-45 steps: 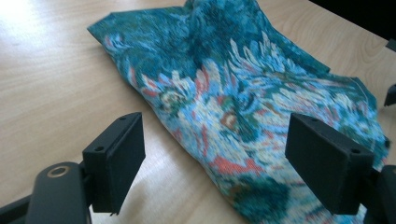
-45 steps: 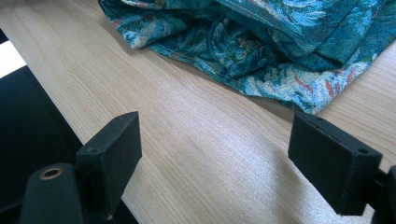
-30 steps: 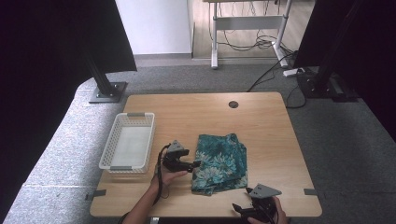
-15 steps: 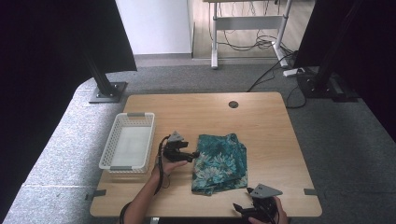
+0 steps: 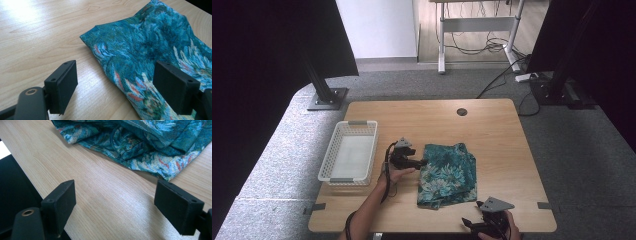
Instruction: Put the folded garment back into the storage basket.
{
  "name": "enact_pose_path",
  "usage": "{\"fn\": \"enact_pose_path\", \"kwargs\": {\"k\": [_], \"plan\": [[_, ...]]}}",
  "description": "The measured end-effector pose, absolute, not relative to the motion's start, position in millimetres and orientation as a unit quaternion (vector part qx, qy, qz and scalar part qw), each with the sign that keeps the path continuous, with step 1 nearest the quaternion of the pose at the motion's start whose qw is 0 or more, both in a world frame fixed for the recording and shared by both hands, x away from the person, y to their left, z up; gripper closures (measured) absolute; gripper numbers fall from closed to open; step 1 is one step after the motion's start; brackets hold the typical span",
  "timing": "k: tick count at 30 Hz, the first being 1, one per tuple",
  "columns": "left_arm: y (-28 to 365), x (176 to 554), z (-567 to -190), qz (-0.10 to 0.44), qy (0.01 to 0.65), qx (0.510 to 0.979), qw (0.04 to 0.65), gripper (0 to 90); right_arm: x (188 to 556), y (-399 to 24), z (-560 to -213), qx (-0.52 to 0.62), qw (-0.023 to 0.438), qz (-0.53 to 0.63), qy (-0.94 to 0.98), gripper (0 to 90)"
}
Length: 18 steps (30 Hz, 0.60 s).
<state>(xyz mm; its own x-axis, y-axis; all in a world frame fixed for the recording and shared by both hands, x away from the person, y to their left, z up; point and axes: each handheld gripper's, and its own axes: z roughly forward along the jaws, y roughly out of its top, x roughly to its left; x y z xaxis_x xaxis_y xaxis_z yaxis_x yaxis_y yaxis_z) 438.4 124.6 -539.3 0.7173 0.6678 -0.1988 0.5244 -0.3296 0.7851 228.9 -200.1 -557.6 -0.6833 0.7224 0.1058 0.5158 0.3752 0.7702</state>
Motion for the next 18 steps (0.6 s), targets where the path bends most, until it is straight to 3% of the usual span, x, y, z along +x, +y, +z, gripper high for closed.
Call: {"fn": "enact_pose_path", "kwargs": {"k": [18], "plan": [[105.6,467.7,-542.4,0.078,0.377,0.818,0.426,19.2,228.3,-200.4,-556.6,0.376,0.125,0.414,0.820,17.3]]}}
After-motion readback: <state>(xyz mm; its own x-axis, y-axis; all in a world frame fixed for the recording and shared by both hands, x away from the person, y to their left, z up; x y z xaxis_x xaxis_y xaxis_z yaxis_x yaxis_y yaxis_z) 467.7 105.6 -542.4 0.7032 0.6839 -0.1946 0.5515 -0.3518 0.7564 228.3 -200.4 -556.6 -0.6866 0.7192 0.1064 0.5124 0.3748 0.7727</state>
